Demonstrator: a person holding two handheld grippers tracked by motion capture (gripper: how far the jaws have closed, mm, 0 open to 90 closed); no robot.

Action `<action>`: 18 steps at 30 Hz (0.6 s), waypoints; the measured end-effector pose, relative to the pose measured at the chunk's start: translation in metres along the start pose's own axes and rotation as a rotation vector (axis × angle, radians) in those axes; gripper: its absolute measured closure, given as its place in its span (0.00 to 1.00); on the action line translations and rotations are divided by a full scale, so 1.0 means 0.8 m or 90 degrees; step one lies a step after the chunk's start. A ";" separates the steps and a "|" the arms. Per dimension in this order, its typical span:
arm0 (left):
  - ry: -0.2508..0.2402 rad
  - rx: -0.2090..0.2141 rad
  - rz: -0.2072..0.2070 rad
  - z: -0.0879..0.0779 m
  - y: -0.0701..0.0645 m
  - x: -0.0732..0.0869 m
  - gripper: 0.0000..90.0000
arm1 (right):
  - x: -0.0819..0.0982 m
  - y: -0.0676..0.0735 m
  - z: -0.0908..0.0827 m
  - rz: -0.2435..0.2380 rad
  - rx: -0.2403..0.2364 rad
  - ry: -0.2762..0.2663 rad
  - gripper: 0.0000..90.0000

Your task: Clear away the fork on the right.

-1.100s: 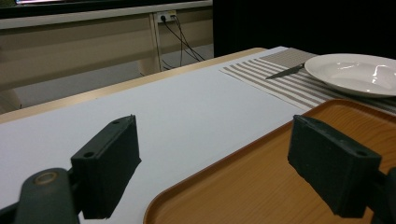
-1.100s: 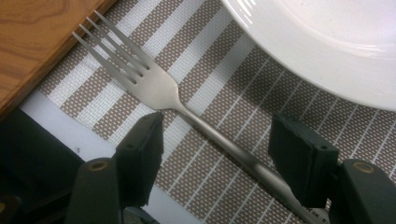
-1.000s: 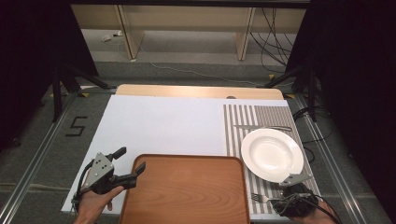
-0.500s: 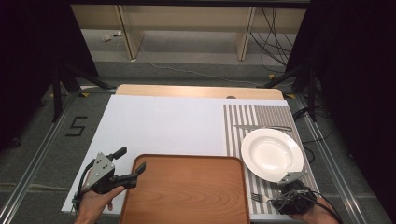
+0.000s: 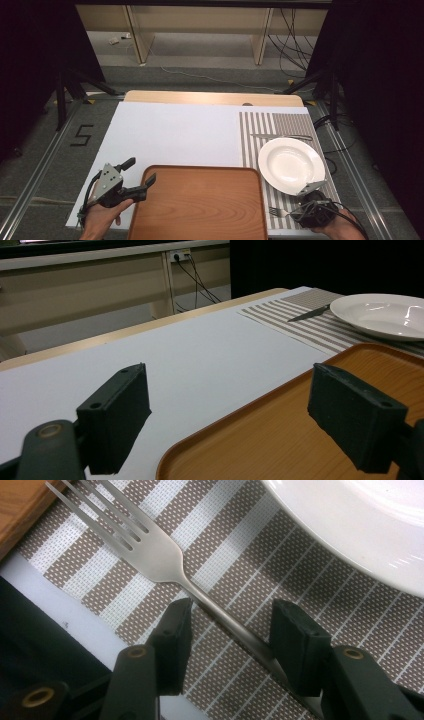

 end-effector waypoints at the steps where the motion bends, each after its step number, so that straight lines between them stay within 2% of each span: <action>1: 0.000 0.000 0.000 0.000 0.000 0.000 0.18 | 0.000 -0.002 0.001 -0.016 0.005 -0.004 0.60; 2: 0.001 -0.002 0.000 0.000 0.000 0.000 0.18 | 0.000 -0.002 0.000 -0.025 0.002 0.007 0.60; 4: 0.000 0.000 0.000 0.000 0.000 0.000 0.18 | -0.002 0.000 0.000 -0.024 0.005 0.010 0.63; 5: 0.000 0.000 0.000 0.000 0.000 0.000 0.18 | -0.003 -0.001 0.001 -0.034 0.009 0.006 0.63; 7: -0.001 -0.001 0.001 0.000 0.000 0.000 0.18 | -0.003 0.000 0.000 -0.034 0.008 0.011 0.64; 8: 0.001 -0.004 0.002 -0.001 0.000 0.000 0.19 | -0.003 0.004 -0.001 -0.020 0.000 0.023 0.65; 10: 0.001 -0.004 0.002 -0.001 0.000 0.000 0.19 | -0.004 0.005 -0.001 -0.019 -0.001 0.026 0.66; 12: -0.001 -0.001 0.001 0.000 0.000 0.000 0.19 | -0.006 0.003 0.001 -0.039 0.011 0.014 0.67; 14: 0.000 -0.001 0.002 0.000 0.000 0.000 0.19 | -0.007 0.007 -0.001 -0.027 0.004 0.025 0.68; 16: -0.001 -0.001 0.002 0.000 0.000 0.000 0.19 | -0.007 0.004 0.000 -0.051 0.012 0.018 0.68; 17: -0.001 -0.001 0.003 0.000 0.000 0.000 0.19 | -0.007 0.005 0.000 -0.051 0.012 0.019 0.69; 18: -0.002 -0.001 0.003 0.000 0.000 0.000 0.19 | -0.007 0.008 -0.001 -0.034 0.004 0.030 0.70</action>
Point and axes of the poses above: each handheld gripper's, and its own axes: z roughly forward along the jaws, x roughly out of its underside, y roughly to its left, the point moved 2 cm from there along z, roughly forward along the jaws, and after that the axes turned 13 degrees about -z, right-handed, at the moved point
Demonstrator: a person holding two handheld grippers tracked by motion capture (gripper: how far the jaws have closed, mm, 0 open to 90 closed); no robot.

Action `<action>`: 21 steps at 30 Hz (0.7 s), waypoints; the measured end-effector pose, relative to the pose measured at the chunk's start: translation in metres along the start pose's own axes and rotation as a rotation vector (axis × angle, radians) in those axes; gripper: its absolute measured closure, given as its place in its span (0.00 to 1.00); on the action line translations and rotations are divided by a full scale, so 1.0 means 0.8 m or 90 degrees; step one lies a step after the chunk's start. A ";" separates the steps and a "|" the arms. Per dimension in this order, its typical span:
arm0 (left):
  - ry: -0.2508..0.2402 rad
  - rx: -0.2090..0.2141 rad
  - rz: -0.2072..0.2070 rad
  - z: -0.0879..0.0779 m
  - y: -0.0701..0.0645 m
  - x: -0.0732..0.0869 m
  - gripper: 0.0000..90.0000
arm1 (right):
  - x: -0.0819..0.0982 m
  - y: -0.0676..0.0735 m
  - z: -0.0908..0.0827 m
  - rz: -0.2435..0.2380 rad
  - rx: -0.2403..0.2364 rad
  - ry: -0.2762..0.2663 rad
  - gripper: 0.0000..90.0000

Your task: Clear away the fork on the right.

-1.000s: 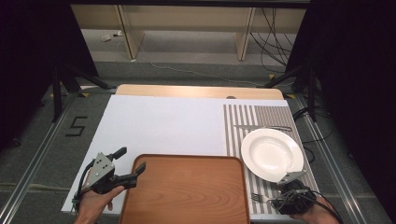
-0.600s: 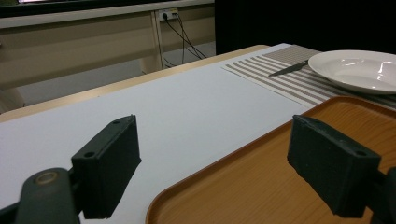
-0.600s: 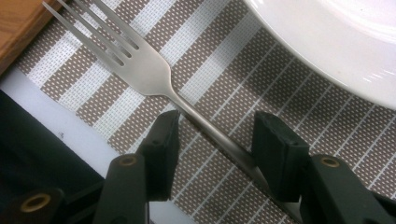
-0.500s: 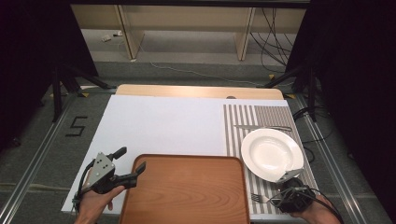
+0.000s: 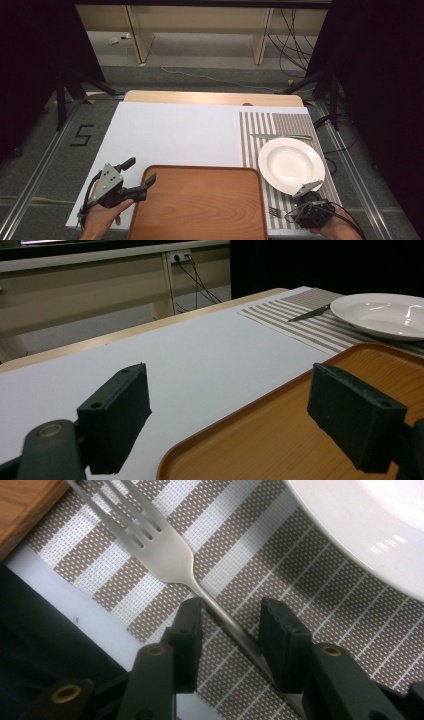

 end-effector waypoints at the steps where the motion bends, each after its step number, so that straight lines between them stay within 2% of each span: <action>1: 0.000 0.000 0.000 0.000 0.000 0.000 0.19 | 0.000 0.001 0.000 -0.001 -0.002 0.000 0.70; 4: 0.001 -0.001 0.000 0.000 0.000 0.000 0.19 | -0.001 0.002 0.000 -0.002 -0.002 0.000 0.73; 6: 0.003 -0.004 0.001 -0.001 0.000 0.000 0.19 | -0.003 0.000 0.002 -0.019 0.006 -0.011 0.75; 7: 0.003 -0.004 0.002 -0.001 0.001 0.000 0.19 | -0.003 0.003 0.001 -0.010 0.000 -0.004 0.75; 10: 0.003 -0.004 0.002 -0.001 0.001 0.000 0.19 | -0.004 0.004 0.001 -0.011 -0.005 -0.002 0.78; 14: 0.002 -0.001 0.001 0.000 0.000 0.000 0.19 | -0.003 0.001 0.002 -0.040 -0.002 -0.011 0.80; 17: 0.005 -0.004 0.003 0.000 -0.001 0.000 0.19 | -0.004 0.006 0.001 -0.028 -0.009 -0.001 0.82; 18: 0.006 -0.003 0.003 0.000 0.000 0.000 0.19 | -0.005 0.005 0.002 -0.036 -0.005 -0.007 0.83; 19: 0.006 -0.003 0.004 0.000 0.000 0.000 0.19 | -0.006 0.007 0.002 -0.031 -0.009 -0.002 0.85; 20: 0.006 -0.003 0.004 0.000 0.000 0.000 0.19 | -0.006 0.005 0.003 -0.051 -0.003 -0.007 0.87; 21: 0.006 -0.003 0.002 0.000 0.000 0.000 0.19 | -0.007 0.007 0.003 -0.047 -0.007 -0.003 0.88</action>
Point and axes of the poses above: each handheld gripper's, and its own axes: z roughly forward along the jaws, x roughly out of its underside, y roughly to its left, the point moved 2 cm from there along z, roughly forward along the jaws, and after that the axes turned 13 degrees about -z, right-handed, at the moved point
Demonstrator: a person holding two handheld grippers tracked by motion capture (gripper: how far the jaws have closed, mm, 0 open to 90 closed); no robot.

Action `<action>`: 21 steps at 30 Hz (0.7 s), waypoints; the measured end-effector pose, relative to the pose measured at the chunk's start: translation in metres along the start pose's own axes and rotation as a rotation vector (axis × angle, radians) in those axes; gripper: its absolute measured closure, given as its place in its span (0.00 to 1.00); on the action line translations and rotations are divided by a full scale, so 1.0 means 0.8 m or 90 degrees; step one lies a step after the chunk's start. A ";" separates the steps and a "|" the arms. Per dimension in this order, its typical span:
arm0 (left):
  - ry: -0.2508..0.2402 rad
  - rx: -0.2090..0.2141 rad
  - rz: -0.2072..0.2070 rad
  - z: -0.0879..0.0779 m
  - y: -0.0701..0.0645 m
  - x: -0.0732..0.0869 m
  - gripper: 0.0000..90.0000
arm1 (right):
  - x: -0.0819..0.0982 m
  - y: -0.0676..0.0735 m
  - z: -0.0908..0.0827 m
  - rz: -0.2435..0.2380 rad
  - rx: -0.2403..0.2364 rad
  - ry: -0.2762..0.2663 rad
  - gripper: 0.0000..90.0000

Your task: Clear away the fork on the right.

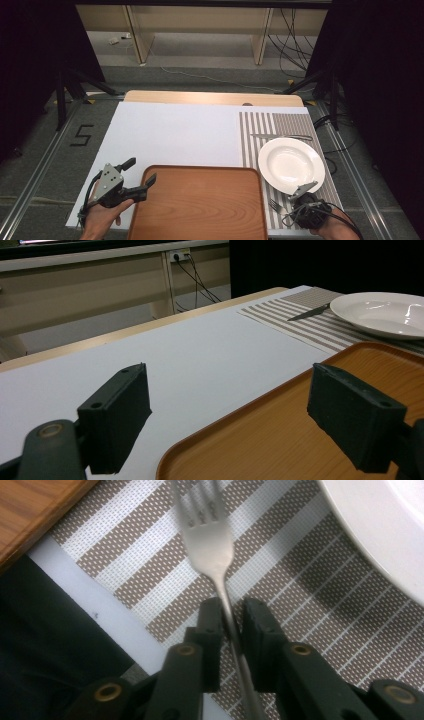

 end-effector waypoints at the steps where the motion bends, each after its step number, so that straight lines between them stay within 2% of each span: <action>1: 0.000 0.000 0.001 0.000 0.000 0.000 0.19 | -0.001 0.000 0.001 -0.003 0.002 -0.004 0.90; 2: 0.000 0.001 0.002 0.000 0.000 0.000 0.19 | -0.001 0.000 0.001 -0.007 -0.002 -0.004 0.92; 4: 0.000 0.001 0.002 0.000 0.000 0.000 0.19 | -0.001 0.003 0.000 0.007 -0.010 0.005 0.93; 7: 0.001 0.001 0.001 0.000 0.000 0.000 0.19 | -0.002 0.001 0.001 -0.012 -0.002 -0.001 0.94; 8: 0.002 0.001 0.002 0.000 0.000 0.000 0.19 | -0.003 0.004 0.000 -0.004 -0.007 0.009 0.94; 11: 0.003 0.002 0.001 0.001 -0.001 0.001 0.19 | -0.005 0.004 0.001 -0.013 -0.002 0.015 0.94; 12: 0.002 0.002 0.000 0.001 -0.001 0.001 0.19 | -0.005 0.003 0.002 -0.025 0.002 0.013 0.94; 18: 0.002 0.002 0.001 0.001 0.000 0.000 0.19 | -0.007 0.006 0.000 -0.023 0.002 0.024 0.95; 19: 0.003 0.002 0.002 0.001 0.000 0.000 0.19 | -0.007 0.004 0.001 -0.041 0.008 0.017 0.95; 21: 0.001 0.002 0.001 0.000 0.000 0.000 0.19 | -0.007 0.007 0.000 -0.027 0.002 0.025 0.95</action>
Point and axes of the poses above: each handheld gripper's, and its own axes: z roughly forward along the jaws, x roughly out of its underside, y roughly to its left, the point moved 2 cm from there along z, roughly forward along the jaws, and after that the axes turned 13 degrees about -z, right-handed, at the moved point
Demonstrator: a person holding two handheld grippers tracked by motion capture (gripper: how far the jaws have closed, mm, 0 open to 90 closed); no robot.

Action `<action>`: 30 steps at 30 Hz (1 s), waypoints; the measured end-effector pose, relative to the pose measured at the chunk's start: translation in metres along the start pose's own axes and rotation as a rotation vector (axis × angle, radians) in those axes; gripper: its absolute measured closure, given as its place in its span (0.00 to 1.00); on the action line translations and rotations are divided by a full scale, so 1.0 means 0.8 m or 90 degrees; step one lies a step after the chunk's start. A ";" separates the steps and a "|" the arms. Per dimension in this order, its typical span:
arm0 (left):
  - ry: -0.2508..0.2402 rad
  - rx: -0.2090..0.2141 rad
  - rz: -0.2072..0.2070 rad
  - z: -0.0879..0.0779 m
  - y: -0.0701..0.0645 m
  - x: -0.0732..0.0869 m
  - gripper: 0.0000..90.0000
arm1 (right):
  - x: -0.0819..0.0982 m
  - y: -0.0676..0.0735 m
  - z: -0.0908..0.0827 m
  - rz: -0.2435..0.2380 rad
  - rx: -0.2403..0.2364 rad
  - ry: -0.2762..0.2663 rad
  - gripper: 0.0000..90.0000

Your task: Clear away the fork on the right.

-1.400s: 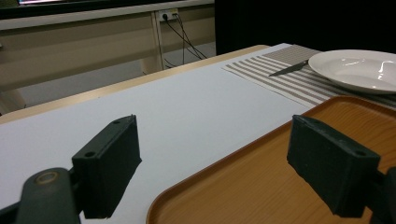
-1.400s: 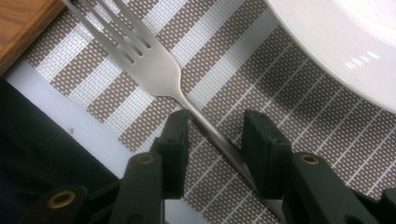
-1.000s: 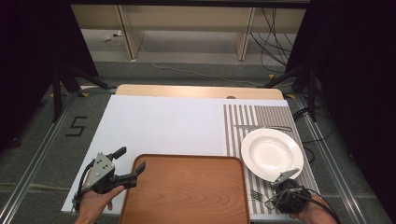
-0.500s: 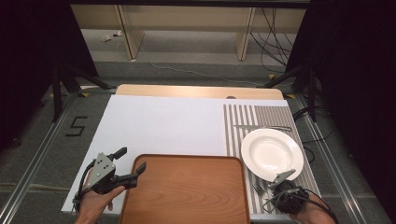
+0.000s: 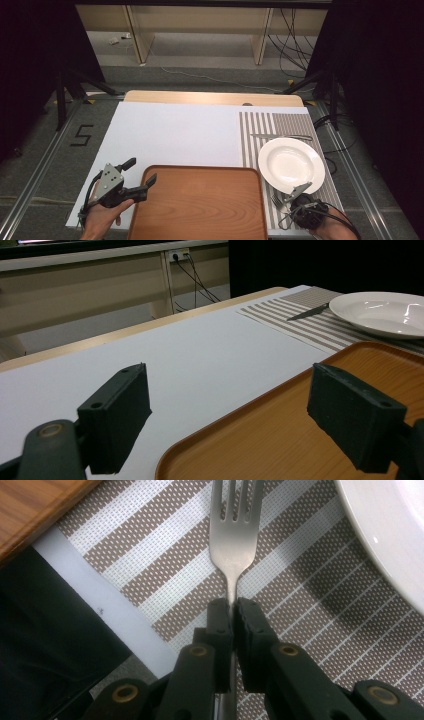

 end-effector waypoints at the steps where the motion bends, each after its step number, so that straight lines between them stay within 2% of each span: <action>1: -0.001 0.000 0.000 0.000 0.000 0.000 0.19 | 0.000 -0.001 0.000 -0.005 0.006 -0.009 0.95; 2: -0.001 0.000 0.000 0.000 0.000 0.000 0.19 | 0.000 -0.003 0.001 -0.012 0.011 -0.018 0.95; 4: -0.001 0.000 0.001 0.000 0.000 -0.001 0.19 | -0.001 0.000 -0.001 -0.006 0.000 -0.020 0.95; 6: -0.006 0.003 0.000 0.000 0.000 -0.001 0.19 | -0.003 0.001 -0.002 -0.014 -0.001 -0.033 0.95; 10: -0.004 -0.002 -0.001 -0.001 0.001 -0.001 0.19 | -0.007 0.005 -0.006 -0.007 0.001 -0.041 0.95; 12: -0.005 -0.002 -0.001 -0.001 0.001 -0.001 0.19 | -0.008 0.004 -0.007 -0.017 0.005 -0.055 0.95; 14: -0.004 -0.002 -0.001 -0.001 0.001 -0.001 0.19 | -0.009 0.006 -0.012 -0.009 0.002 -0.060 0.95; 15: -0.005 -0.002 -0.001 -0.001 0.001 -0.001 0.19 | -0.010 0.005 -0.014 -0.019 0.005 -0.074 0.95; 17: -0.004 -0.002 -0.001 -0.001 0.001 -0.001 0.19 | -0.011 0.005 -0.016 -0.018 0.003 -0.084 0.95; 18: -0.004 -0.002 -0.001 -0.001 0.001 -0.001 0.19 | -0.012 0.006 -0.021 -0.012 0.005 -0.101 0.95; 20: -0.004 -0.003 -0.002 -0.001 0.001 -0.001 0.19 | -0.014 0.007 -0.023 -0.005 0.002 -0.109 0.95; 21: -0.004 -0.003 -0.001 -0.001 0.001 -0.001 0.19 | -0.013 0.007 -0.025 -0.013 -0.001 -0.105 0.95; 22: -0.005 -0.003 -0.001 -0.001 0.002 -0.001 0.19 | -0.014 0.009 -0.026 0.002 -0.002 -0.115 0.95; 23: -0.005 -0.003 -0.001 -0.001 0.002 -0.001 0.19 | -0.014 0.009 -0.026 0.002 -0.002 -0.115 0.95; 24: -0.004 -0.004 0.000 -0.001 0.002 -0.001 0.19 | -0.017 0.007 -0.027 0.002 -0.007 -0.148 0.96; 25: -0.004 -0.005 -0.001 -0.001 0.002 -0.001 0.19 | -0.018 0.009 -0.030 0.021 -0.001 -0.144 0.96; 26: -0.005 -0.005 -0.002 -0.001 0.002 -0.001 0.19 | -0.019 0.008 -0.031 0.011 -0.011 -0.162 0.96; 30: -0.005 -0.006 -0.001 -0.002 0.002 -0.001 0.19 | -0.025 0.011 -0.042 0.014 -0.026 -0.201 0.96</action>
Point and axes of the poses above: each handheld gripper's, and its own axes: z roughly forward along the jaws, x roughly out of its underside, y roughly to its left, the point moved 2 cm from there along z, roughly forward along the jaws, and after that the axes turned 13 degrees about -z, right-handed, at the moved point
